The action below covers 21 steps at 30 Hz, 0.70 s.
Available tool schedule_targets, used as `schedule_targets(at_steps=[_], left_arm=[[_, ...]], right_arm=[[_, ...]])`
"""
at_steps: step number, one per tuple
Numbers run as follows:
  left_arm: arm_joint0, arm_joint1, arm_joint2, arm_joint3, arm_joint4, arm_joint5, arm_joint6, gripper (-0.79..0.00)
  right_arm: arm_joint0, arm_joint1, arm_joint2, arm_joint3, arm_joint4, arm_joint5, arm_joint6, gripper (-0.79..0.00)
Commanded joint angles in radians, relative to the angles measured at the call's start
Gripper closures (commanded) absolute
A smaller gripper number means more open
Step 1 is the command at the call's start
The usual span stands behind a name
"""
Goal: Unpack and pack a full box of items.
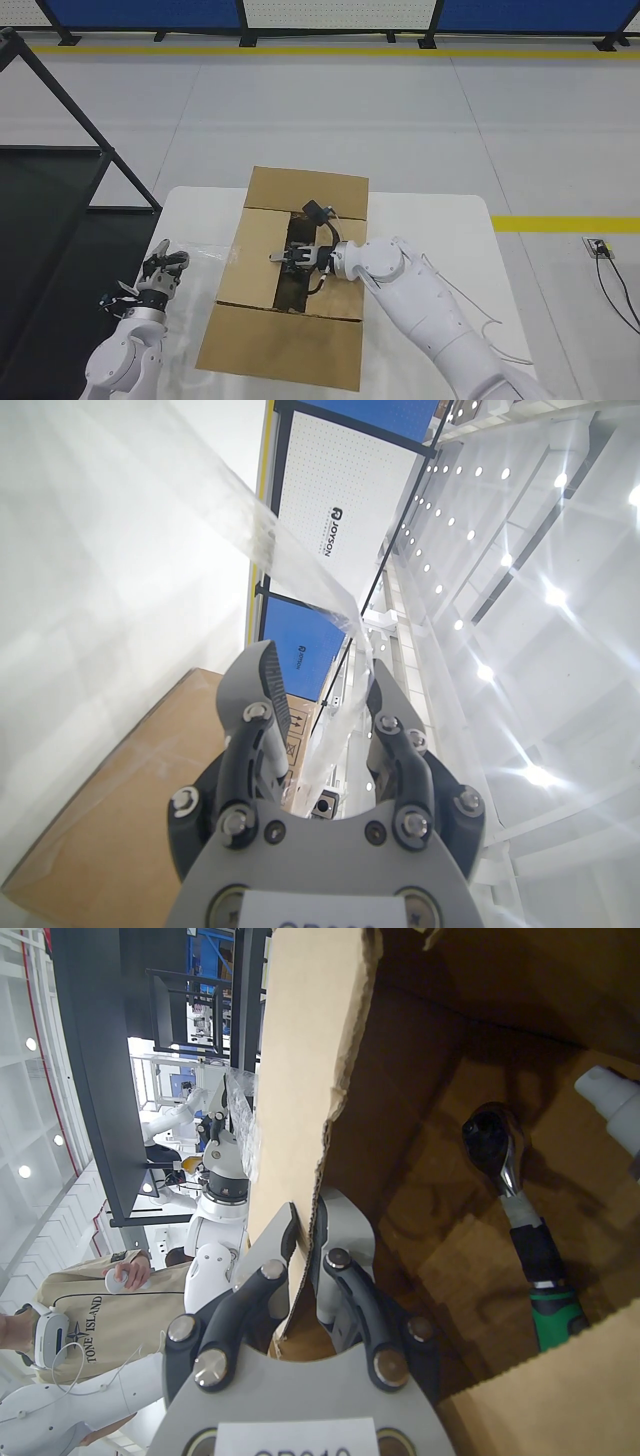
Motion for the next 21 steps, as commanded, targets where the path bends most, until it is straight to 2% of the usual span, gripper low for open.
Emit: schedule_targets(at_steps=[1,4,5,6,7,8,9,18,21], left_arm=[[0.001,0.000,0.001,0.000,0.003,0.000,0.000,-0.391],[0.003,-0.001,0.002,-0.002,0.006,-0.001,0.000,-0.388],[0.004,-0.001,0.002,-0.004,0.006,-0.003,-0.001,-0.388],[0.005,-0.002,0.002,-0.005,0.006,-0.004,-0.001,-0.388],[0.006,-0.002,0.002,-0.007,0.006,-0.004,-0.001,-0.385],[0.007,-0.002,0.002,-0.009,0.007,-0.005,0.000,-0.385],[0.009,-0.002,0.002,-0.011,0.006,-0.006,-0.001,-0.385],[0.013,-0.005,0.008,-0.027,0.009,-0.005,-0.001,-0.369],[0.012,-0.006,0.010,-0.029,0.011,-0.006,-0.002,-0.369]], right_arm=[[-0.001,0.000,0.003,-0.002,-0.002,0.002,-0.001,0.000],[-0.002,0.001,0.008,-0.004,-0.004,0.001,-0.007,0.000],[-0.002,0.002,0.011,-0.006,-0.004,0.001,-0.011,-0.049],[-0.003,0.002,0.014,-0.007,-0.005,0.001,-0.013,-0.231],[-0.002,0.003,0.016,-0.008,-0.008,0.002,-0.015,-0.339],[-0.001,0.004,0.020,-0.011,-0.011,0.002,-0.017,-0.489],[-0.001,0.006,0.024,-0.014,-0.013,0.002,-0.021,-0.785],[-0.023,0.035,0.065,-0.088,-0.073,0.043,-0.020,-0.785],[-0.038,0.051,0.093,-0.133,-0.105,0.061,-0.052,-0.785]])
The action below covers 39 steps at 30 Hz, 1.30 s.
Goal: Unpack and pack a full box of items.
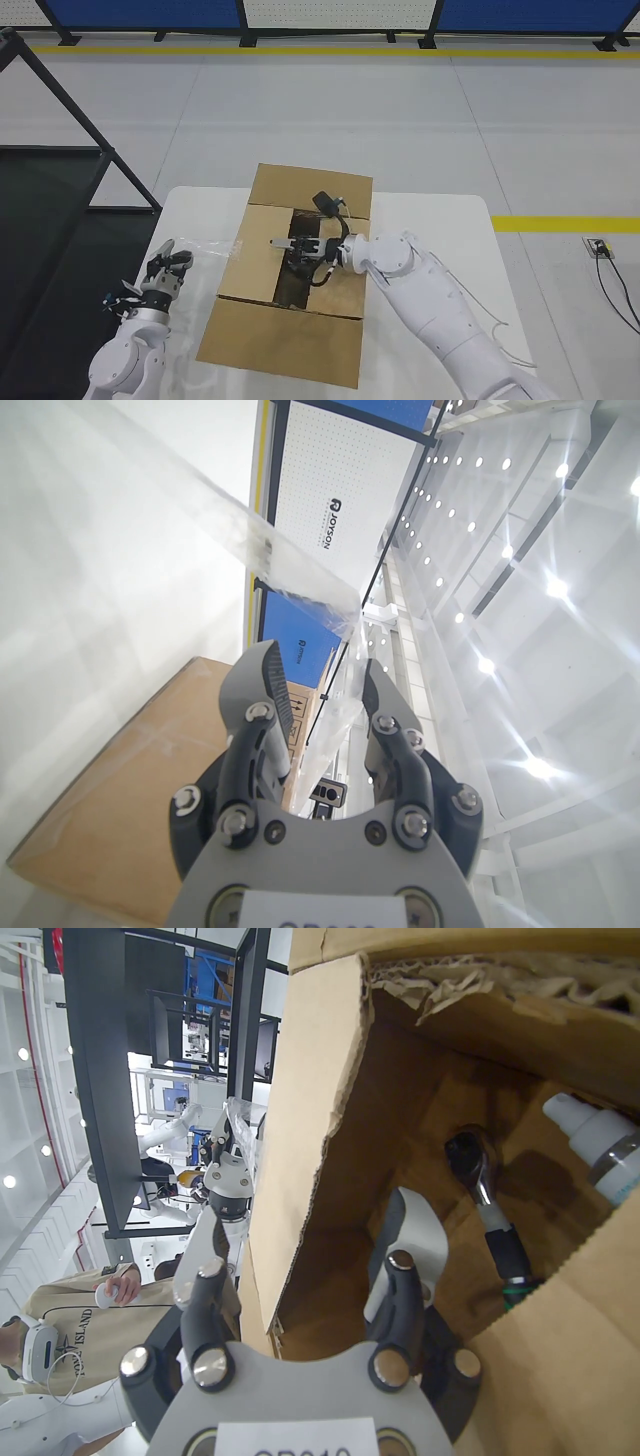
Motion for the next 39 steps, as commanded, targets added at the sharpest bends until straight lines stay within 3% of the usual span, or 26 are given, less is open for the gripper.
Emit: schedule_targets(at_steps=[1,5,10,14,25,30,39], left_arm=[[0.000,0.000,0.000,0.000,0.000,-0.001,-0.001,-0.369],[-0.001,-0.001,-0.001,0.001,0.002,0.000,-0.001,-0.366],[-0.003,-0.002,0.004,-0.001,0.007,0.002,-0.003,-0.360],[-0.003,-0.004,0.006,-0.004,0.007,-0.001,-0.003,-0.354],[0.001,-0.005,-0.007,-0.008,-0.003,-0.006,-0.004,-0.354],[-0.002,-0.005,-0.009,-0.010,0.001,-0.001,-0.010,-0.357],[0.001,-0.006,-0.013,-0.011,-0.001,0.001,-0.017,-0.357]], right_arm=[[-0.014,0.013,0.029,-0.040,-0.015,0.003,-0.037,-0.785],[-0.085,0.032,0.075,-0.197,-0.011,-0.021,-0.075,-0.785],[-0.137,0.028,0.031,-0.352,-0.050,0.005,-0.096,-0.785],[-0.130,0.011,-0.011,-0.377,-0.049,-0.005,-0.151,-0.785],[-0.149,0.006,-0.030,-0.402,-0.026,0.002,-0.134,-0.785],[-0.076,-0.035,-0.126,-0.317,-0.028,0.035,-0.159,-0.785],[0.067,-0.129,-0.238,-0.099,0.029,0.008,-0.225,-0.785]])
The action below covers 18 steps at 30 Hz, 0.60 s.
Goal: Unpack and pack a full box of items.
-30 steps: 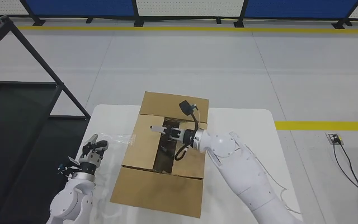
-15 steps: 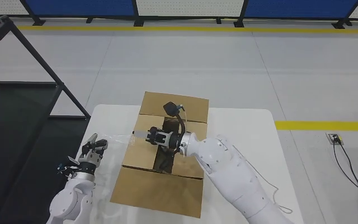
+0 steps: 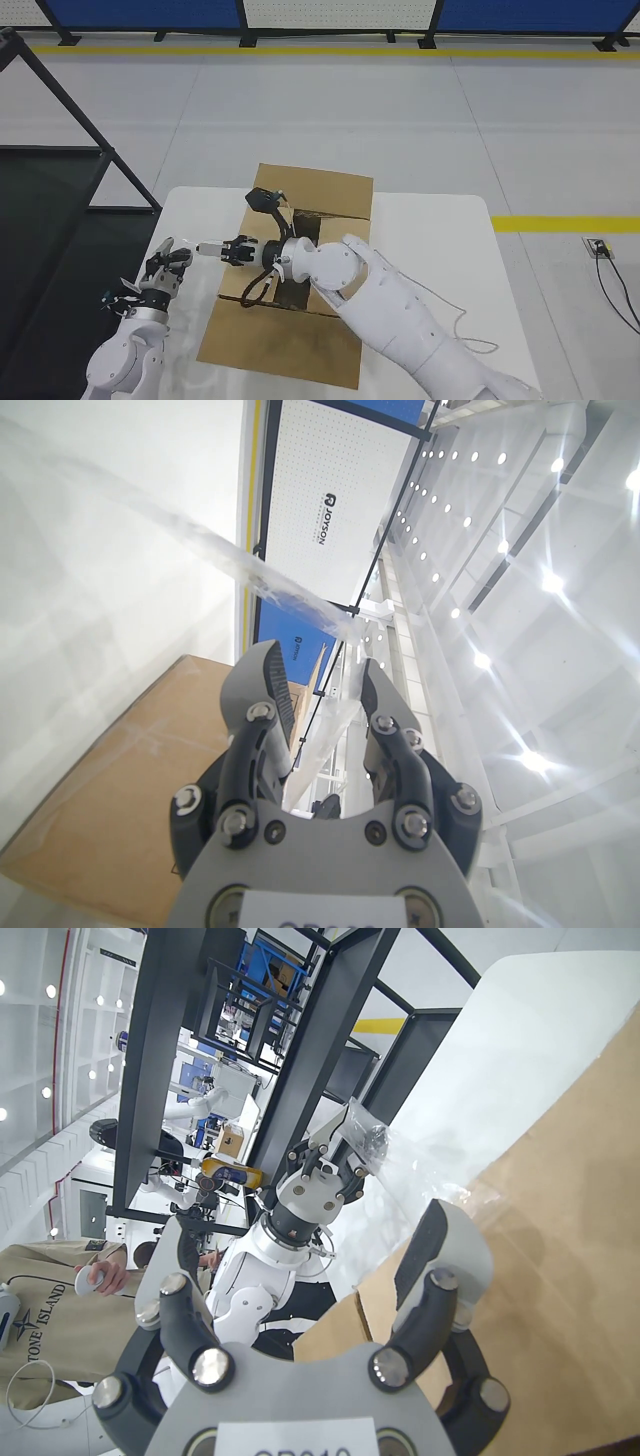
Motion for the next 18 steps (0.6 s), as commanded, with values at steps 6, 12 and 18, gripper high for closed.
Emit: schedule_targets(at_steps=[6,12,18], left_arm=[[-0.001,-0.001,0.001,-0.001,-0.003,0.001,-0.002,-0.357],[-0.003,-0.002,0.003,-0.001,0.001,0.000,-0.003,-0.354],[-0.003,-0.003,0.003,-0.001,-0.001,-0.001,-0.003,-0.357]], right_arm=[[0.069,-0.057,-0.039,0.142,0.026,-0.018,-0.034,-0.785],[0.103,-0.096,-0.058,0.234,0.040,-0.027,-0.023,-0.785],[0.125,-0.124,-0.065,0.304,0.043,-0.035,-0.006,-0.785]])
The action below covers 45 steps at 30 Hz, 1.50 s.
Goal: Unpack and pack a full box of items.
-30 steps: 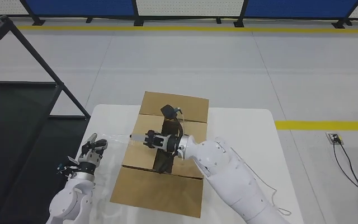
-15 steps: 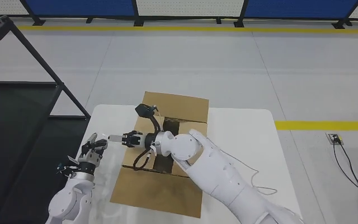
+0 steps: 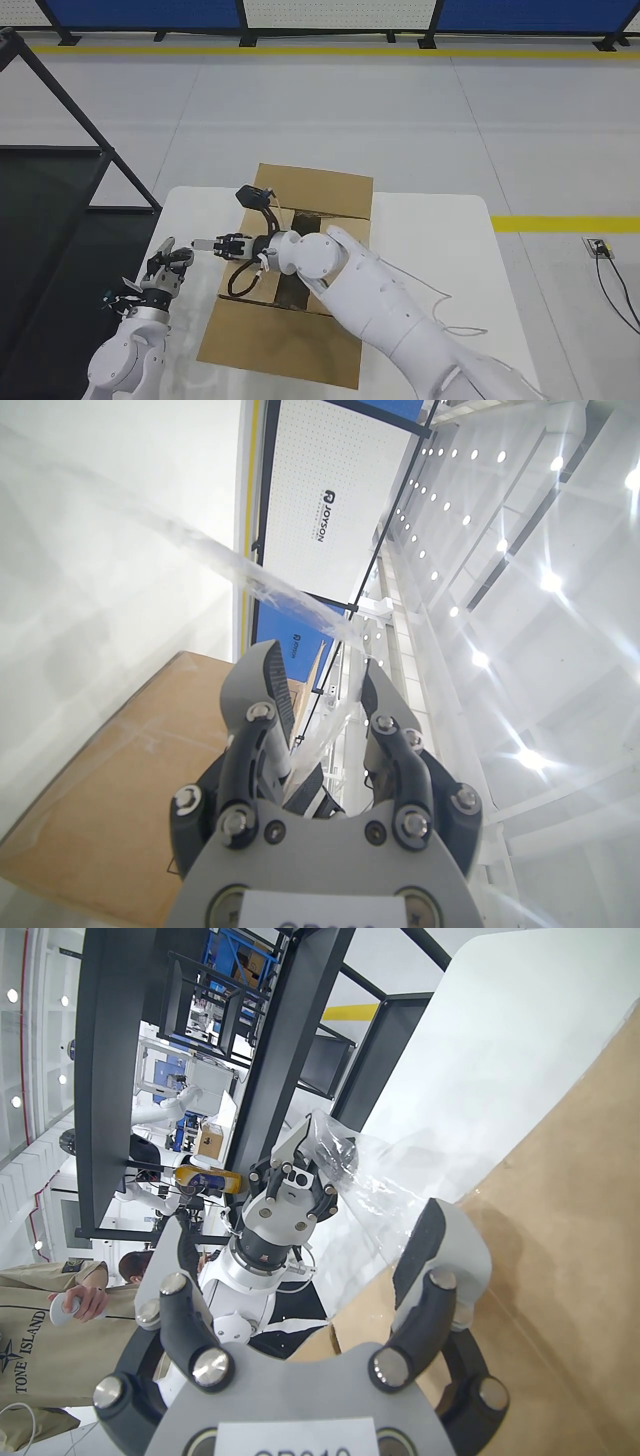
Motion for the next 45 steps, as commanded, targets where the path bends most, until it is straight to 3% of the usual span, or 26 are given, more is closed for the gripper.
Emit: schedule_targets(at_steps=[1,27,37,45], left_arm=[[0.000,0.000,0.000,0.000,0.000,0.000,0.000,-0.360],[0.004,-0.002,-0.021,-0.004,-0.014,-0.007,-0.006,-0.366],[0.008,-0.003,-0.015,-0.012,-0.007,-0.006,-0.011,-0.360],[0.010,-0.004,-0.010,-0.019,-0.003,-0.004,-0.013,-0.360]], right_arm=[[0.006,-0.008,-0.001,0.019,0.000,-0.001,0.005,-0.785],[0.040,-0.061,0.037,0.137,-0.021,-0.035,0.028,-0.785],[0.030,-0.062,0.061,0.090,-0.058,-0.130,-0.032,-0.785],[0.015,-0.078,0.053,0.054,-0.097,-0.105,-0.060,-0.785]])
